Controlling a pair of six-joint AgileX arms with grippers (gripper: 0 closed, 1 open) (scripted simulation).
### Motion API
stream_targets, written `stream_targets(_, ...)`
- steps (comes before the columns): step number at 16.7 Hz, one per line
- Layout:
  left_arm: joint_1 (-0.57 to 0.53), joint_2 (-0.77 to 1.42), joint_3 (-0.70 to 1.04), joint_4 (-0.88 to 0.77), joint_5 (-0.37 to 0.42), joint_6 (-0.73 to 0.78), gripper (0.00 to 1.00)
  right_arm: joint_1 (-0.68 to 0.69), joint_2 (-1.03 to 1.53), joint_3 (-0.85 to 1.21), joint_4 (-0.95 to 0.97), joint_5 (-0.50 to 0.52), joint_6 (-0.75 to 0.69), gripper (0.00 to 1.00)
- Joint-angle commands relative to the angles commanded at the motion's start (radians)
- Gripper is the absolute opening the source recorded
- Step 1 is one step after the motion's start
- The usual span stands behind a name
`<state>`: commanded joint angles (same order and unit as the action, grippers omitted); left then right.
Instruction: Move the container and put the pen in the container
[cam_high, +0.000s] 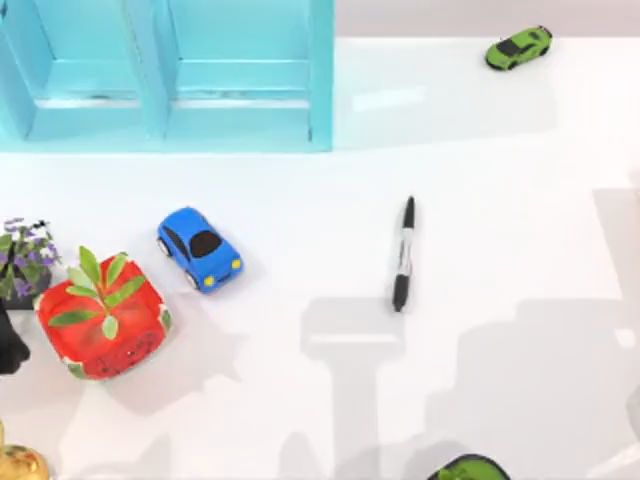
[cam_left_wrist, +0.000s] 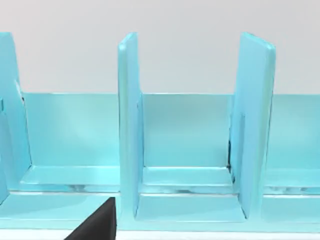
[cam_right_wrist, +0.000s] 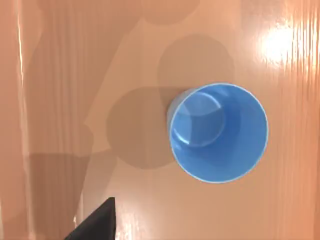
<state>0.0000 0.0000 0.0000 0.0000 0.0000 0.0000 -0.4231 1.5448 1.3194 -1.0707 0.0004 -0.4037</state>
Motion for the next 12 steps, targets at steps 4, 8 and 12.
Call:
stream_targets(4, 0.0, 0.0, 0.0, 0.0, 0.0, 0.0, 1.0, -0.062, 0.233, 0.203, -0.159, -0.001, -0.063, 1.0)
stream_targets(8, 0.0, 0.0, 0.0, 0.0, 0.0, 0.0, 1.0, -0.093, 0.338, 0.303, -0.235, -0.002, -0.094, 1.0)
stream_targets(12, 0.0, 0.0, 0.0, 0.0, 0.0, 0.0, 1.0, -0.093, 0.344, 0.307, -0.236, -0.002, -0.094, 1.0)
